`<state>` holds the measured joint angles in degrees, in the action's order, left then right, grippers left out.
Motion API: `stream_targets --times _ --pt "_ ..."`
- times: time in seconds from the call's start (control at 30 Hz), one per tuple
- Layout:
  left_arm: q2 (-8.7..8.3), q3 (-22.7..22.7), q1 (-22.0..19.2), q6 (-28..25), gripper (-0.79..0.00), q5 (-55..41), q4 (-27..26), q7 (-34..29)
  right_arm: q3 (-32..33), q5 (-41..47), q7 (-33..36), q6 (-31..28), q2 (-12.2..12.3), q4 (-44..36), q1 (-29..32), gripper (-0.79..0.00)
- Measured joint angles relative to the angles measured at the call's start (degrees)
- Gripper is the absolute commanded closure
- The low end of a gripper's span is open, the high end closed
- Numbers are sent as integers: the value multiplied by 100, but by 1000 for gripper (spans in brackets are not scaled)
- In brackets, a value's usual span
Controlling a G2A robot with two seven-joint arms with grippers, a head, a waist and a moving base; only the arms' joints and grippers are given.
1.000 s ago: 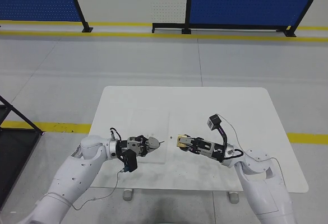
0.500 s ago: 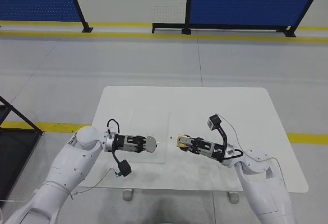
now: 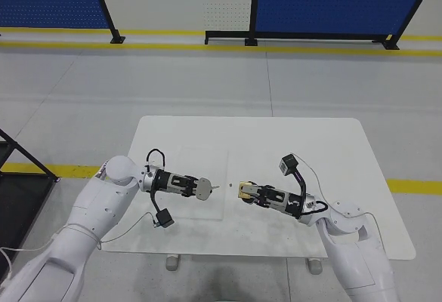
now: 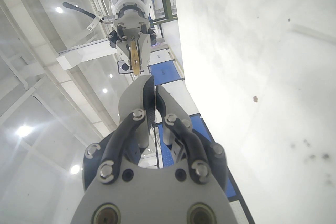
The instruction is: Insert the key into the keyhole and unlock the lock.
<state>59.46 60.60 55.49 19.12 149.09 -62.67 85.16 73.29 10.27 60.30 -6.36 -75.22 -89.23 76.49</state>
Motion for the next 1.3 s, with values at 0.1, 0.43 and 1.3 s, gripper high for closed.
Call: stream_targets --times 0.1,0.43,1.3 --pt "0 2 1 0 0 1 -1 0 0 0 0 0 0 0 0 0" --pt "-40 -49 49 114 0 275 -319 -116 0 0 0 0 0 0 0 0" --pt "-407 -465 155 7 0 -512 -1034 -6 -439 643 599 135 99 607 -568 0"
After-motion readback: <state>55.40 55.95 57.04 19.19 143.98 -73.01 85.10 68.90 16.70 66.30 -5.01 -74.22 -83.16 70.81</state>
